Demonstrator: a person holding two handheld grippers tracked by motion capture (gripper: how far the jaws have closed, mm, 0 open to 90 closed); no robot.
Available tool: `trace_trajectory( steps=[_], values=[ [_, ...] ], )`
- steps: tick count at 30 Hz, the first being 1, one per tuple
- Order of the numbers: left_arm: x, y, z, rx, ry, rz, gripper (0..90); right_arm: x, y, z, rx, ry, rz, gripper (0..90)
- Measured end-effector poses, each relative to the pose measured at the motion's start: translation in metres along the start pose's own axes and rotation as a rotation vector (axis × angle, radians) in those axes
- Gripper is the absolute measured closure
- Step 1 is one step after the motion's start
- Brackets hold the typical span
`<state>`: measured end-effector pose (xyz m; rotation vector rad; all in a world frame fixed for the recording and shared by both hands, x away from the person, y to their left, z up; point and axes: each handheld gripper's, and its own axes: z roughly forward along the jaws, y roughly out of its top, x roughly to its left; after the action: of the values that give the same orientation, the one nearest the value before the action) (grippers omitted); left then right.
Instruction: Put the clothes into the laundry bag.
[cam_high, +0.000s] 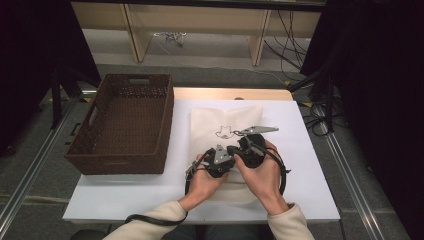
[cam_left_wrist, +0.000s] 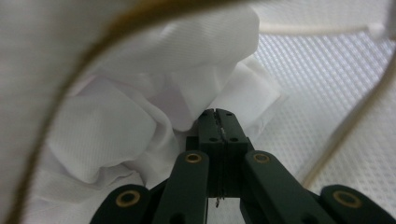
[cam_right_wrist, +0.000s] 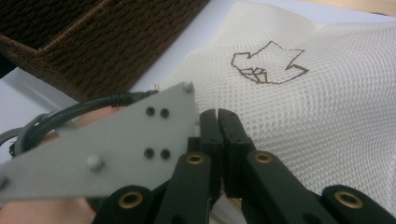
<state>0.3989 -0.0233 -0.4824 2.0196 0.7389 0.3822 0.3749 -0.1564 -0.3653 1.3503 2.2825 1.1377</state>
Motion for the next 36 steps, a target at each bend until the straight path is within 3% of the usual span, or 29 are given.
trace_trajectory(
  steps=[2, 3, 4, 5, 7, 8, 9, 10, 12, 13, 15, 16, 17, 18, 21, 22, 23, 27, 28, 29, 30, 33, 34, 35, 36],
  values=[
    [0.0, -0.001, -0.002, 0.007, -0.003, 0.022, 88.7, 0.0, 0.0, -0.003, 0.018, -0.004, 0.0, 90.0],
    [-0.003, -0.001, -0.002, -0.025, -0.004, -0.019, 88.1, 0.0, 0.001, -0.003, 0.018, -0.006, 0.007, 90.0],
    [-0.004, -0.002, -0.004, -0.029, -0.004, -0.025, 86.5, -0.001, 0.001, -0.001, 0.006, 0.003, -0.004, 90.0],
    [-0.003, -0.002, -0.009, -0.011, -0.012, 0.0, 85.0, 0.0, 0.0, -0.001, 0.023, 0.003, 0.027, 90.0],
    [-0.006, -0.002, -0.019, -0.031, -0.015, -0.007, 79.8, -0.002, -0.001, 0.0, 0.02, -0.002, 0.013, 90.0],
    [-0.004, -0.002, -0.028, -0.013, -0.024, 0.03, 76.8, -0.002, -0.001, 0.0, 0.022, -0.002, 0.015, 90.0],
    [-0.004, -0.002, -0.028, -0.013, -0.024, 0.03, 74.5, -0.002, -0.001, 0.0, 0.029, -0.001, 0.016, 90.0],
    [-0.002, -0.001, -0.046, -0.009, -0.008, 0.06, 70.7, -0.002, 0.0, 0.0, 0.027, 0.004, 0.011, 90.0],
    [0.003, -0.004, -0.066, -0.024, 0.012, 0.065, 64.8, -0.003, -0.001, 0.001, 0.026, -0.008, 0.005, 90.0],
    [0.008, -0.005, -0.077, -0.012, 0.037, 0.1, 60.2, -0.004, -0.001, 0.001, 0.018, -0.007, -0.014, 90.0],
    [0.009, -0.007, -0.083, -0.022, 0.053, 0.091, 54.7, -0.004, -0.001, 0.0, 0.025, -0.001, -0.005, 90.0],
    [0.014, -0.011, -0.1, 0.003, 0.09, 0.086, 50.4, -0.002, -0.001, 0.001, 0.023, -0.004, 0.021, 90.0],
    [0.018, -0.013, -0.106, 0.024, 0.109, 0.122, 46.3, -0.001, -0.001, 0.001, 0.028, -0.008, 0.014, 90.0],
    [0.019, -0.016, -0.11, 0.023, 0.11, 0.106, 42.7, -0.003, -0.001, 0.003, 0.013, 0.0, -0.002, 90.0],
    [0.019, -0.023, -0.117, 0.049, 0.137, 0.115, 36.5, -0.002, -0.002, 0.001, 0.032, -0.018, -0.016, 90.0],
    [0.018, -0.025, -0.117, 0.063, 0.123, 0.117, 35.2, 0.0, -0.001, 0.001, 0.037, -0.016, 0.018, 90.0],
    [0.018, -0.029, -0.115, 0.078, 0.114, 0.116, 34.6, -0.001, -0.001, 0.003, 0.021, -0.013, 0.001, 90.0],
    [0.02, -0.035, -0.113, 0.119, 0.135, 0.133, 33.1, 0.0, -0.002, 0.002, 0.035, -0.019, 0.016, 90.0],
    [0.022, -0.039, -0.113, 0.137, 0.146, 0.123, 32.9, -0.003, -0.002, 0.003, 0.021, -0.009, -0.034, 90.0],
    [0.024, -0.042, -0.115, 0.146, 0.149, 0.12, 32.9, -0.003, -0.002, 0.003, 0.021, -0.009, -0.034, 90.0],
    [0.028, -0.048, -0.118, 0.153, 0.159, 0.114, 33.1, -0.003, -0.002, 0.001, 0.037, -0.008, 0.013, 90.0],
    [0.035, -0.057, -0.12, 0.173, 0.145, 0.063, 35.1, -0.003, -0.002, 0.001, 0.047, -0.005, 0.003, 90.0],
    [0.035, -0.057, -0.12, 0.173, 0.145, 0.063, 37.0, -0.001, -0.002, 0.002, 0.043, -0.013, 0.013, 90.0],
    [0.037, -0.06, -0.12, 0.181, 0.13, 0.05, 37.0, -0.001, -0.002, 0.002, 0.043, -0.013, 0.013, 90.0],
    [0.038, -0.061, -0.121, 0.203, 0.1, 0.053, 41.1, -0.002, -0.002, 0.003, 0.043, -0.012, -0.02, 90.0]
  ],
)
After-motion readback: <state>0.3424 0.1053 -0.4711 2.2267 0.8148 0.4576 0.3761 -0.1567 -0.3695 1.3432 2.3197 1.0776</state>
